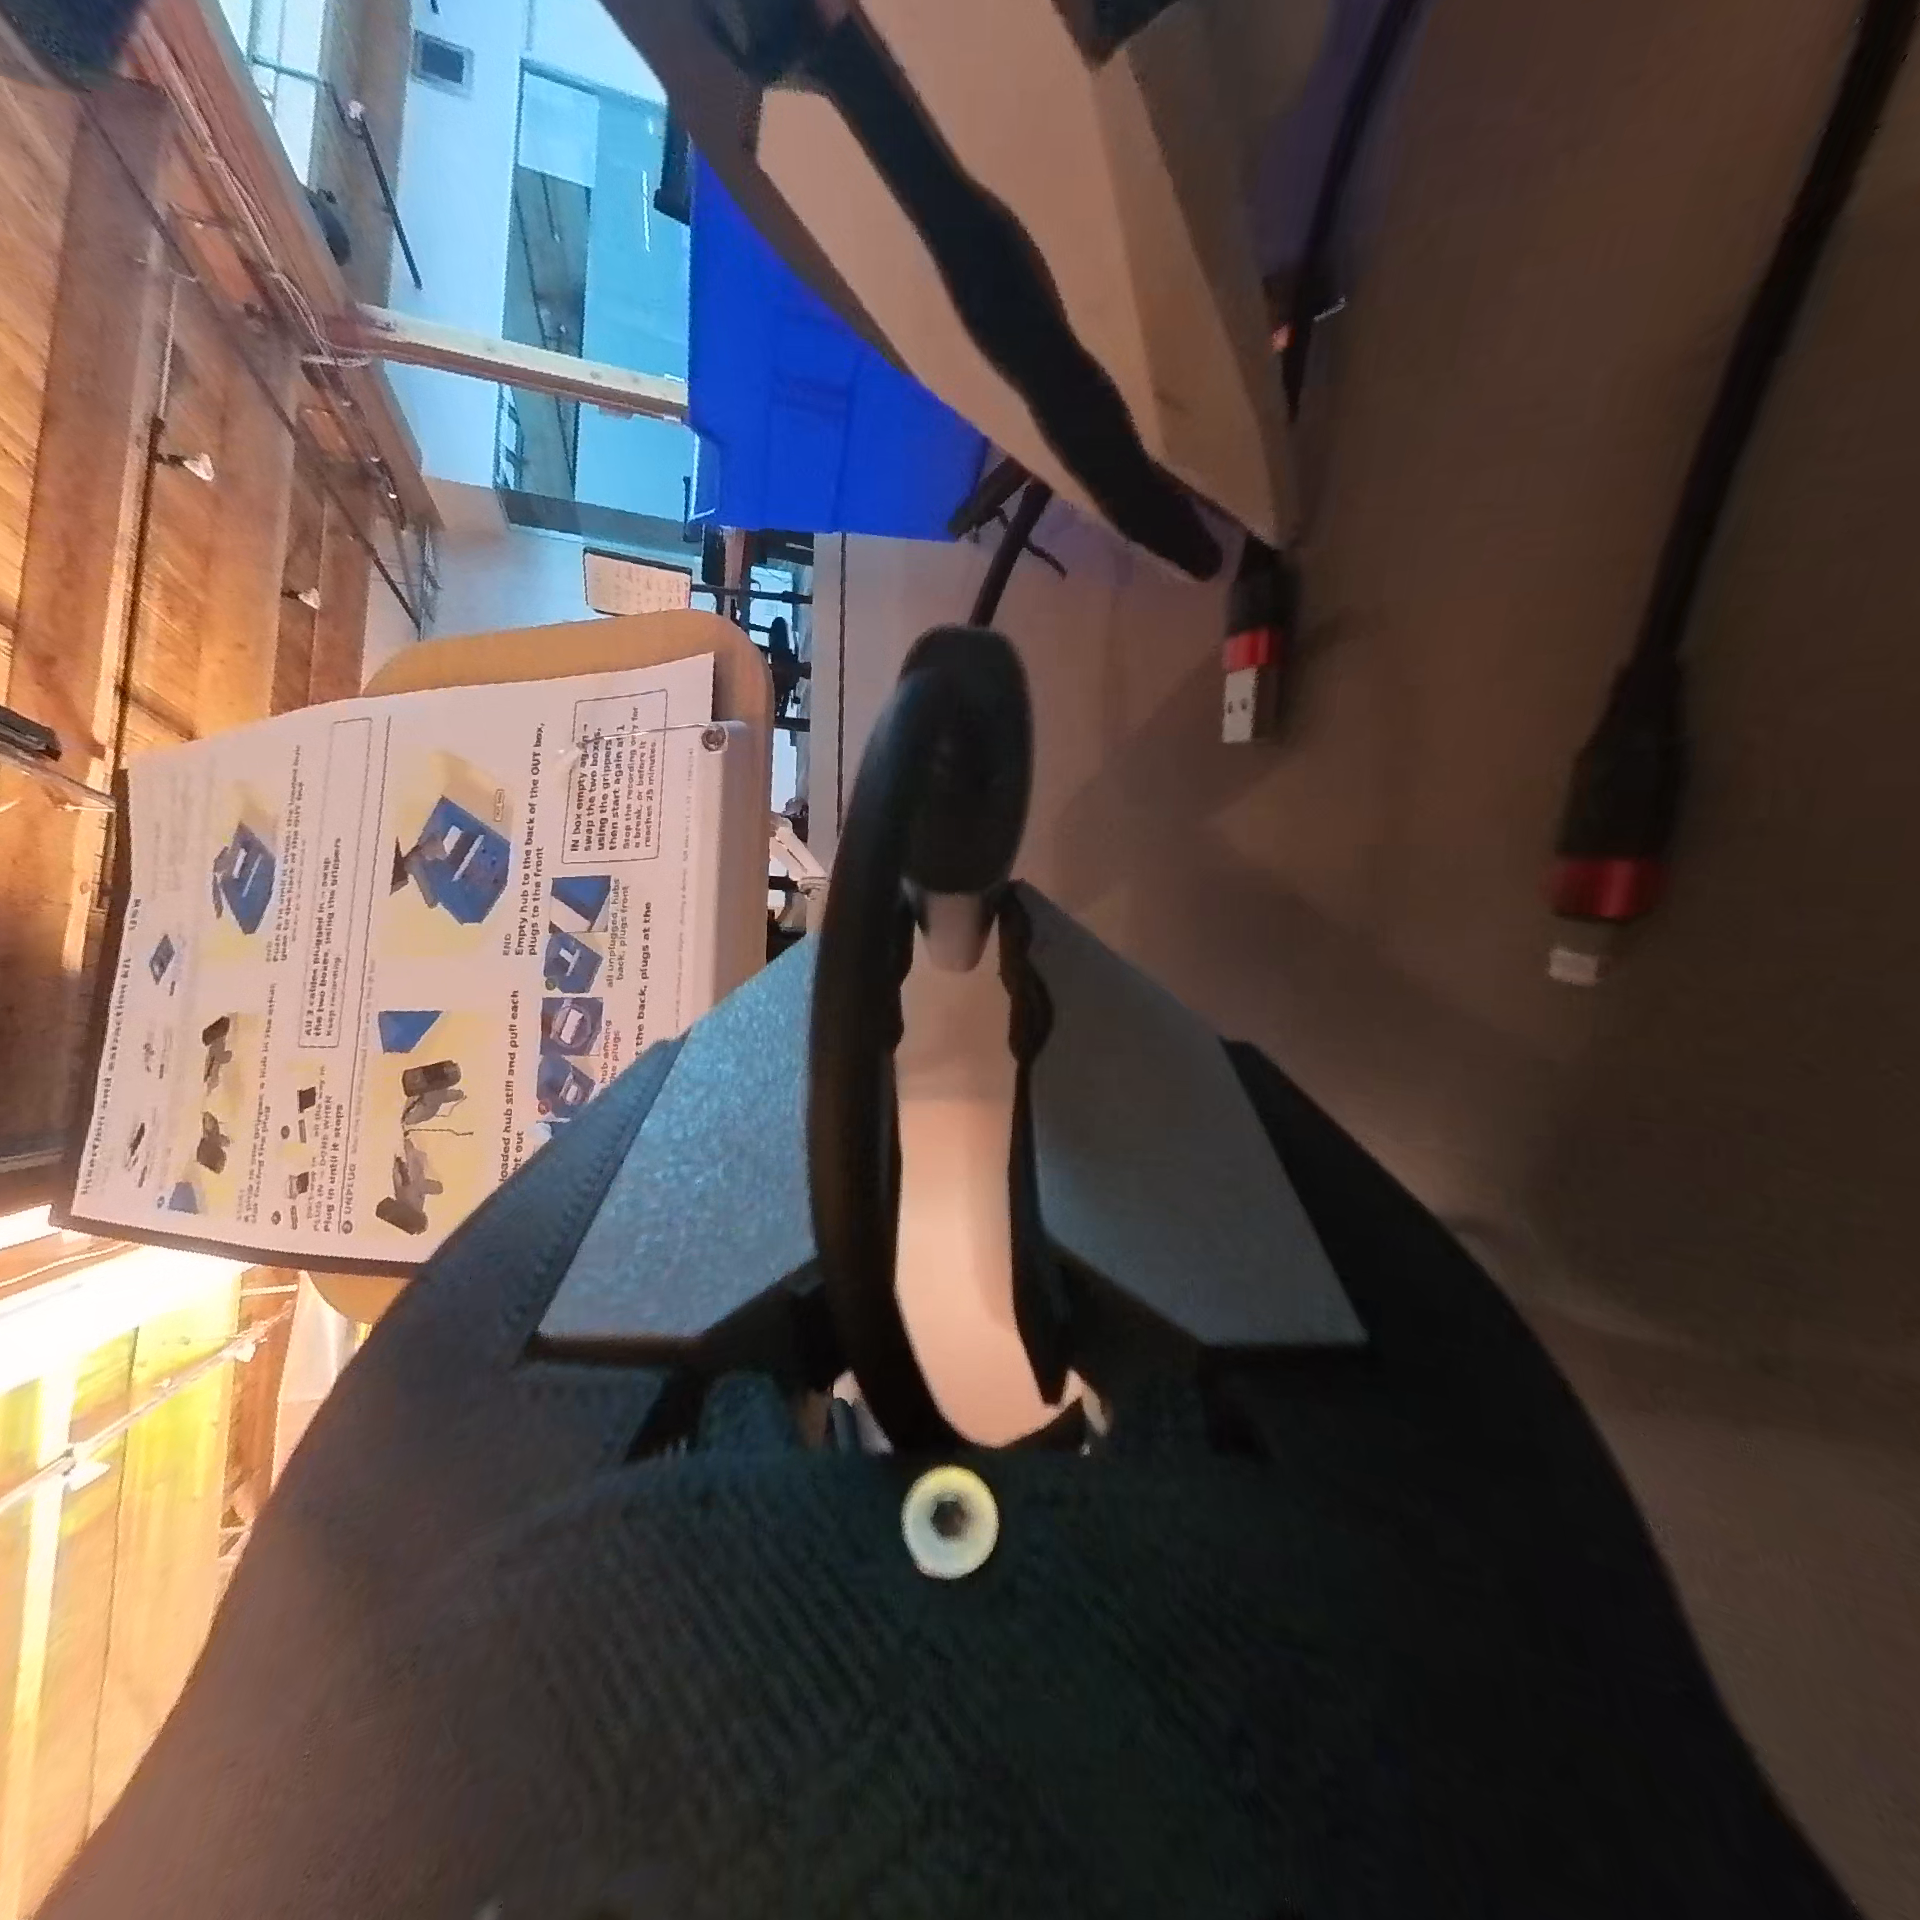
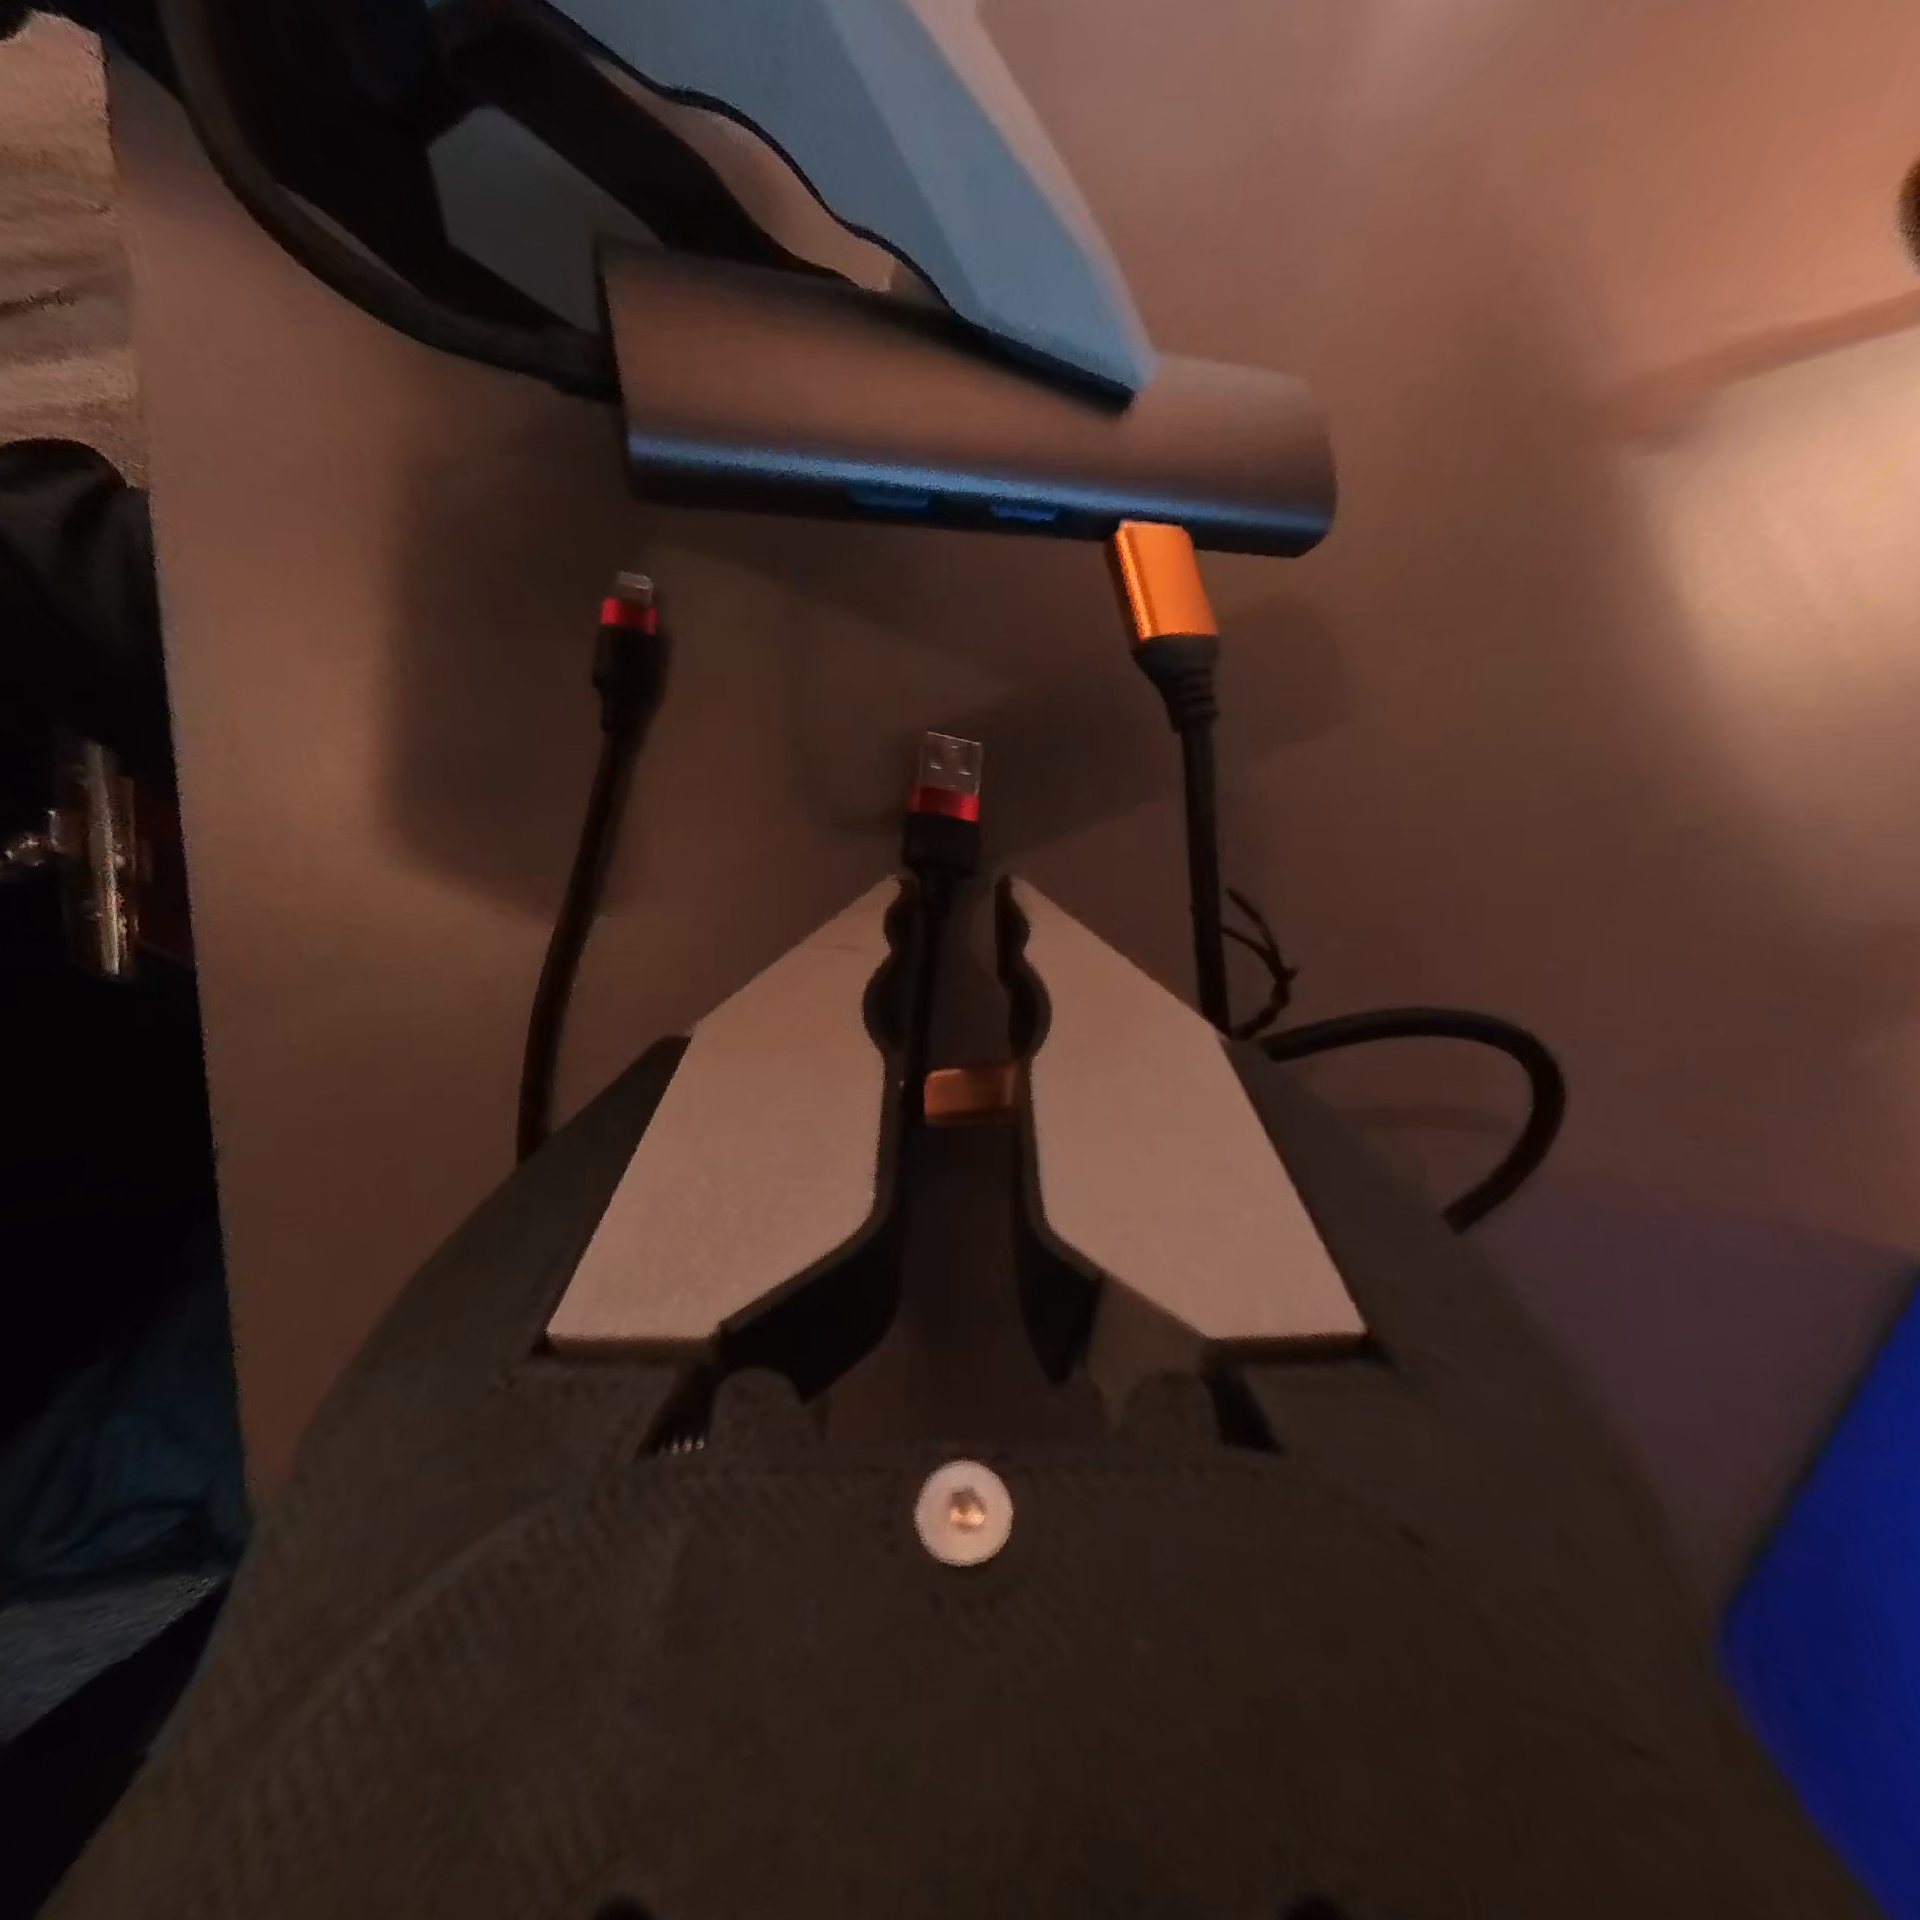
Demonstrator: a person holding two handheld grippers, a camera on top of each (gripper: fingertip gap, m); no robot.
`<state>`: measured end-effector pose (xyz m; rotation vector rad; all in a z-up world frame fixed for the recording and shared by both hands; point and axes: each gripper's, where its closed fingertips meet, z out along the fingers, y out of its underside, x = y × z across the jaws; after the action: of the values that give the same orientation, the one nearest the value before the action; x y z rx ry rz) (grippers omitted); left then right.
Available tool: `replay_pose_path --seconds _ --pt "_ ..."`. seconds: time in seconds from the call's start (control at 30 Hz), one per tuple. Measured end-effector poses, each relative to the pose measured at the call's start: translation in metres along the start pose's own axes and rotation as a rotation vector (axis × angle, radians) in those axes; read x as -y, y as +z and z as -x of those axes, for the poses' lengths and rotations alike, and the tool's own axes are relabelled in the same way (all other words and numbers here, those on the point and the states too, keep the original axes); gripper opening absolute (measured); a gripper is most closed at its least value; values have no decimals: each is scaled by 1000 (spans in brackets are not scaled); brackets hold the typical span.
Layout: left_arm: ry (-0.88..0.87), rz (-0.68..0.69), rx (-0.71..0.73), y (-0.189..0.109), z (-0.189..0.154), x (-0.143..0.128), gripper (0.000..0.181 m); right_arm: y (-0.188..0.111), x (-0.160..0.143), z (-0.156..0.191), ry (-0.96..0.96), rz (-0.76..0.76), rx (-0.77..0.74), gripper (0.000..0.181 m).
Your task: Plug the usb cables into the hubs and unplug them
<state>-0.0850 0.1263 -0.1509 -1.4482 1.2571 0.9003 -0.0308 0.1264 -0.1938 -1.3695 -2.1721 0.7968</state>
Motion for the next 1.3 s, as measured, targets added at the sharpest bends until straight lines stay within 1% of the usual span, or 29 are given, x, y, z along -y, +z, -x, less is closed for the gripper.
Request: replay_pose_path --seconds 0.07,0.23,0.3,0.47,0.6,0.73,0.9,1.17,1.3 --pt "2 4 6 0 1 -1 15 4 -2 0 4 8 5 5" --pt "10 15 18 1 3 -4 14 7 4 1 16 4 15 4" --pt "24 23 25 1 3 -5 14 -1 10 1 16 -30 15 4" --pt "52 -3 64 -2 8 0 15 -30 32 8 63 -154 86 3" --pt "54 -38 76 -4 10 7 14 -40 41 14 59 -188 106 2" --pt "53 -64 87 -6 12 12 14 -43 42 14 70 -185 100 3" --pt "75 -57 92 -6 11 13 14 -43 43 17 54 -187 110 3" --pt "85 -53 96 -7 12 14 14 -41 41 16 21 -166 81 2" --pt "92 -57 90 -6 9 16 14 -40 38 20 -54 -142 58 4"
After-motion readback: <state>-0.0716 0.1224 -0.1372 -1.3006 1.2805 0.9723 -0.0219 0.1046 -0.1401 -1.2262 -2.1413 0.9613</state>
